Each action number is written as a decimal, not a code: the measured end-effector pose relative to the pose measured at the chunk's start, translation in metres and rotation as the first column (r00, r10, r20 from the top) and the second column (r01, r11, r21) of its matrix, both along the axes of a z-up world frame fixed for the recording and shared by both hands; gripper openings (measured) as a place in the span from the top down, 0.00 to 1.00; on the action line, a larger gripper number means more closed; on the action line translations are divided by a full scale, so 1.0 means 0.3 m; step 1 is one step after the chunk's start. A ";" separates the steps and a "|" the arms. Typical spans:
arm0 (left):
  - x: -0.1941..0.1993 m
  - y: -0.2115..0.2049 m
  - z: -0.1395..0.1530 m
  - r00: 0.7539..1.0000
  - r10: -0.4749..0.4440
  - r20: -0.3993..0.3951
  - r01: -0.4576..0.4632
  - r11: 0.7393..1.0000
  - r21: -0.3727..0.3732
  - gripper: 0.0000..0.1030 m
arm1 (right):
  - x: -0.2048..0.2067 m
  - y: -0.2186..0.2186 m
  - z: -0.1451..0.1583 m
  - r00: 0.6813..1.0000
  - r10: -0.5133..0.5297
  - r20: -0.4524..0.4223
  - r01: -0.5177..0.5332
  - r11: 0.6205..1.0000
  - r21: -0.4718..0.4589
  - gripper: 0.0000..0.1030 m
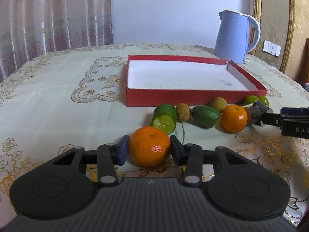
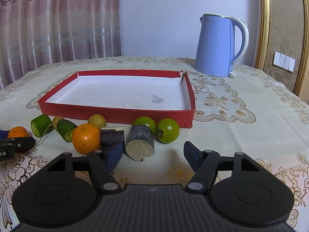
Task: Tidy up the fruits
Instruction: 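Grasp the orange with the left tool while the right tool grasps the dark root slice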
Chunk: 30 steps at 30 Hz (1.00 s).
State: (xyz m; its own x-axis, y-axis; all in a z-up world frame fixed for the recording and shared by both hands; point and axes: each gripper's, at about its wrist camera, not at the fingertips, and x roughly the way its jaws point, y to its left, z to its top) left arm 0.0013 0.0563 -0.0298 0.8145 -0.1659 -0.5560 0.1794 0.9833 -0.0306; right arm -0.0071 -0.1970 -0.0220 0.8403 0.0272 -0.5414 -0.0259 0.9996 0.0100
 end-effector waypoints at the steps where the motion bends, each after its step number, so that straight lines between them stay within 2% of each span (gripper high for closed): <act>1: -0.002 0.002 0.003 1.000 -0.001 0.006 0.001 1.000 -0.001 0.61 | 0.001 0.000 0.000 1.000 0.000 -0.007 0.000 1.000 0.000 0.32; 9: 0.002 0.030 0.011 1.000 0.017 0.015 -0.017 1.000 -0.013 0.61 | 0.014 0.024 -0.008 1.000 0.006 -0.013 -0.006 0.999 -0.036 0.32; 11: 0.008 0.039 0.010 1.000 0.022 0.010 -0.022 1.000 -0.017 0.61 | 0.020 0.029 -0.010 1.000 0.006 -0.008 -0.007 0.999 -0.045 0.39; 12: 0.010 0.043 0.008 1.000 0.025 0.008 -0.025 0.999 -0.019 0.61 | 0.026 0.028 -0.011 1.000 0.011 -0.011 -0.011 0.999 -0.041 0.48; 13: 0.012 0.046 0.006 1.000 0.028 0.005 -0.028 0.999 -0.023 0.61 | 0.031 0.025 -0.012 1.000 0.015 -0.015 -0.015 0.999 -0.031 0.50; 15: 0.016 0.052 0.001 1.000 0.030 0.001 -0.030 0.999 -0.026 0.61 | 0.039 0.020 -0.014 1.000 0.021 -0.022 -0.021 1.000 -0.015 0.51; 18: 0.021 0.055 -0.003 1.000 0.029 -0.003 -0.030 0.999 -0.031 0.61 | 0.048 0.033 -0.021 0.999 0.028 -0.028 -0.029 0.999 -0.040 0.56; 28: 0.025 0.064 0.002 1.000 0.016 -0.007 -0.016 0.999 -0.050 0.61 | 0.088 0.056 -0.035 0.999 0.027 -0.041 -0.030 0.997 -0.065 0.57; 30: 0.027 0.066 0.002 1.000 0.018 -0.008 -0.018 0.998 -0.052 0.61 | 0.088 0.058 -0.035 0.999 0.032 -0.040 -0.035 0.997 -0.064 0.62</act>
